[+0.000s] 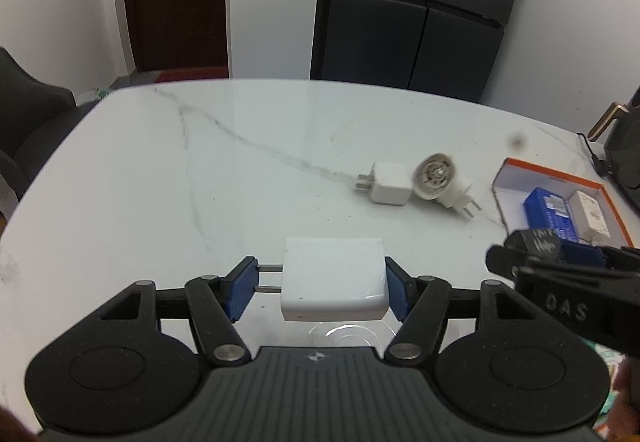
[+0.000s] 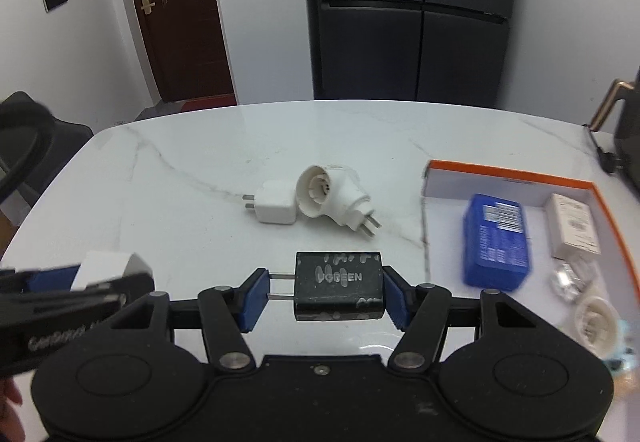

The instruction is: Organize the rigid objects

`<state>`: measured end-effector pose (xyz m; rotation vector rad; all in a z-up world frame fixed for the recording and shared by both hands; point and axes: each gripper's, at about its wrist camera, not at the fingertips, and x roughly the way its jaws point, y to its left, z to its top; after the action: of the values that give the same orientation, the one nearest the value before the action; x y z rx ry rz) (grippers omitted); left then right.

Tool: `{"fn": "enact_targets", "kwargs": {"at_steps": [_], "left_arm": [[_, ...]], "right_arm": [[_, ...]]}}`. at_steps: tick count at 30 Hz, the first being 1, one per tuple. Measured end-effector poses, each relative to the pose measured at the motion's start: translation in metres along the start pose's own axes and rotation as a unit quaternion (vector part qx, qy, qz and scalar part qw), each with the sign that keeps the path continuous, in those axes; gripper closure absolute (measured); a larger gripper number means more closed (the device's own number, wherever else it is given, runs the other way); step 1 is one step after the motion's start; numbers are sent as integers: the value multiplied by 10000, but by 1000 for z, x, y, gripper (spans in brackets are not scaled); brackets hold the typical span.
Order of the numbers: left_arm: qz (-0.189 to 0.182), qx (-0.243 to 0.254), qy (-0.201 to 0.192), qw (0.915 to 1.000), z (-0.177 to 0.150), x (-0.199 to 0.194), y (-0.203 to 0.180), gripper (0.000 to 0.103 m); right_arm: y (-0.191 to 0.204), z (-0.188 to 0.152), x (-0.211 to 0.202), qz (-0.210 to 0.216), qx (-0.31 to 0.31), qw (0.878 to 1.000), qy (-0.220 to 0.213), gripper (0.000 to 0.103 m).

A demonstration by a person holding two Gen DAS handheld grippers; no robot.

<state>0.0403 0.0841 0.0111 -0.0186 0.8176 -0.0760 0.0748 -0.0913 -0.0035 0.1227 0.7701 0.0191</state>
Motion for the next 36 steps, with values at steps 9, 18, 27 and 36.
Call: {"fn": "enact_targets", "kwargs": {"at_steps": [9, 18, 27, 36], "left_arm": [[78, 63, -231, 9997, -4, -44, -27, 37], [18, 90, -290, 9995, -12, -73, -53, 37], [-226, 260, -289, 9990, -18, -82, -88, 37], [-381, 403, -270, 9981, -25, -83, -119, 37]], "right_arm": [[-28, -5, -58, 34, 47, 9999, -119, 30], [-58, -16, -107, 84, 87, 9996, -242, 30], [-93, -29, -133, -65, 217, 9993, -311, 30], [-123, -38, -142, -158, 393, 9987, -291, 30]]}}
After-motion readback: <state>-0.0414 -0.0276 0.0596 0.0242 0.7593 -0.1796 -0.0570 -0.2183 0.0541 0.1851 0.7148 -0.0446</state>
